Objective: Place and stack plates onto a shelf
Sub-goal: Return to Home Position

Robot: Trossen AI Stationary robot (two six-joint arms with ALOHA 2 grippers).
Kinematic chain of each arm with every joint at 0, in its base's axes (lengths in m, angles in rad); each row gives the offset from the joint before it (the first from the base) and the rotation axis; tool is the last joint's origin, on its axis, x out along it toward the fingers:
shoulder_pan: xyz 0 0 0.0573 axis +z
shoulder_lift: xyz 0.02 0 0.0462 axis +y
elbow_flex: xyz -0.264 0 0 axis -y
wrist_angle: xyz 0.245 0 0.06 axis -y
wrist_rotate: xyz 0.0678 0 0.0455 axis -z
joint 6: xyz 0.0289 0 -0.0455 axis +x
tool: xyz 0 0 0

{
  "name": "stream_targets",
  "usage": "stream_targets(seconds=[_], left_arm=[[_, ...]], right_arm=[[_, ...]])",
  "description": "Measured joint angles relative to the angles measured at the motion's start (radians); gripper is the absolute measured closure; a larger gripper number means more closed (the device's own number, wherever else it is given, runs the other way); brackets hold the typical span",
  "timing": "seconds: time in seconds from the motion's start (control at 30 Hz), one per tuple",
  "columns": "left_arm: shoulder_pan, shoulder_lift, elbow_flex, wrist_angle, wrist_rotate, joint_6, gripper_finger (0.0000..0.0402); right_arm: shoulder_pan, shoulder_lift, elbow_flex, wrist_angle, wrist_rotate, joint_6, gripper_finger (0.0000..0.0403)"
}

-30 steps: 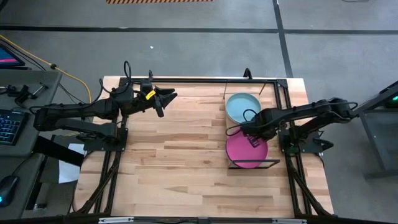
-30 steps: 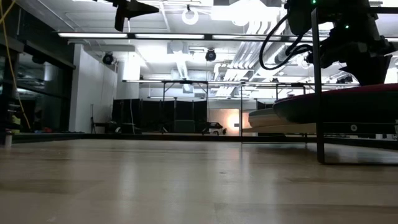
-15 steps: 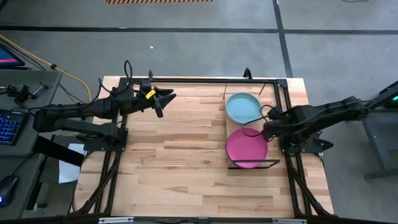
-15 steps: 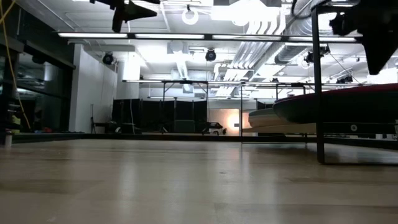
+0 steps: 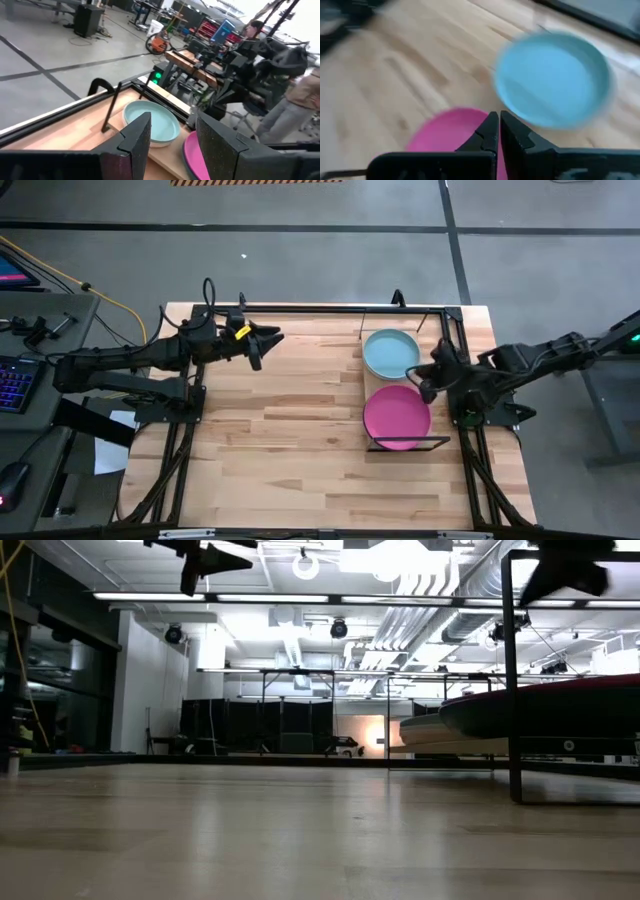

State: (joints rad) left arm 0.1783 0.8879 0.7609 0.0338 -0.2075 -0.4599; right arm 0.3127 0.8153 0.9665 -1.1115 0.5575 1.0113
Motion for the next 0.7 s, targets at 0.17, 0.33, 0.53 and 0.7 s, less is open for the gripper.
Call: stream_targets(seconds=[0.17, 0.33, 0.53, 0.7], left_arm=[[0.000, 0.000, 0.000, 0.023, 0.057, 0.021, 0.0257], [0.000, 0.000, 0.000, 0.047, 0.072, 0.035, 0.0257], [-0.002, 0.004, 0.000, 0.040, 0.079, 0.080, 0.0261], [-0.002, 0.003, -0.062, 0.104, 0.128, 0.120, 0.0314]], right_arm=[[-0.036, 0.000, 0.000, 0.257, -0.037, -0.295, 0.0403], [-0.109, -0.014, 0.000, 0.375, -0.083, -0.465, 0.0403], [-0.193, -0.042, 0.000, 0.417, -0.193, -0.547, 0.0403], [-0.237, -0.047, 0.000, 0.479, -0.260, -0.585, 0.0403]])
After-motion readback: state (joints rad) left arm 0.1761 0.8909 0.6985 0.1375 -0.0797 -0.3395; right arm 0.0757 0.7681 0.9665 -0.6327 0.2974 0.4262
